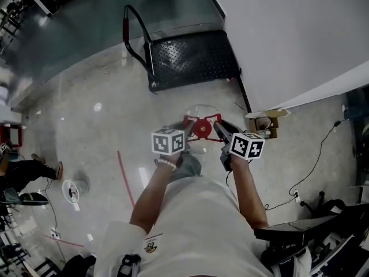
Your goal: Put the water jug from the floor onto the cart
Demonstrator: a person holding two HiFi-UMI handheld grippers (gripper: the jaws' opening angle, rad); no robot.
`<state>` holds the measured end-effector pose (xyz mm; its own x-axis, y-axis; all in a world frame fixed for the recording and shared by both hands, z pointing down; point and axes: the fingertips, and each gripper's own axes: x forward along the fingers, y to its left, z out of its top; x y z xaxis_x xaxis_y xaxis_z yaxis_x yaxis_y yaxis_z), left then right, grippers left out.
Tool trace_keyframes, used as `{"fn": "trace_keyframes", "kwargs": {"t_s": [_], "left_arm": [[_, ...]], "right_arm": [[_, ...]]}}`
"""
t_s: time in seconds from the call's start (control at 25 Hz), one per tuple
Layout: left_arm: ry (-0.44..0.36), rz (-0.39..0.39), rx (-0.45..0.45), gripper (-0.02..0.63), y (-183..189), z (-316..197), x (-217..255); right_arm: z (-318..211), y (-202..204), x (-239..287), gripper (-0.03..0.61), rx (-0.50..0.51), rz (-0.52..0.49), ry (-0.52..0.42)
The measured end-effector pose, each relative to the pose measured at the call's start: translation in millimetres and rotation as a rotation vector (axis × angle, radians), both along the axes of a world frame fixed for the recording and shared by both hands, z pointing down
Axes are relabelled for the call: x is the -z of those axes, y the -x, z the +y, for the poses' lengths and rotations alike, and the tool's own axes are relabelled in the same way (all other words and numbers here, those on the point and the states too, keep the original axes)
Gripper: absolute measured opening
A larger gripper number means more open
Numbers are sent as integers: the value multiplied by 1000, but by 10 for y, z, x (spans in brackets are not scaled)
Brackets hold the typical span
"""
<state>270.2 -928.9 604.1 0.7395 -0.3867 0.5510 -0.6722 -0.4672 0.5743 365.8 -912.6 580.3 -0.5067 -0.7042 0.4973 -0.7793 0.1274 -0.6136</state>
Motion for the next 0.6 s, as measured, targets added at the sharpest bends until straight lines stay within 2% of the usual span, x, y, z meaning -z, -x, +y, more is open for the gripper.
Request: {"fn": "trace_keyframes", "kwargs": {"t_s": [0.24, 0.6], "left_arm": [[-21, -29, -15, 28, 78, -964, -17], [-35, -34, 14, 28, 102, -2087, 37]], "right_arm": [[-979, 95, -54, 97, -9, 21, -6], [-2094, 127, -38, 97, 16, 8, -18]]}}
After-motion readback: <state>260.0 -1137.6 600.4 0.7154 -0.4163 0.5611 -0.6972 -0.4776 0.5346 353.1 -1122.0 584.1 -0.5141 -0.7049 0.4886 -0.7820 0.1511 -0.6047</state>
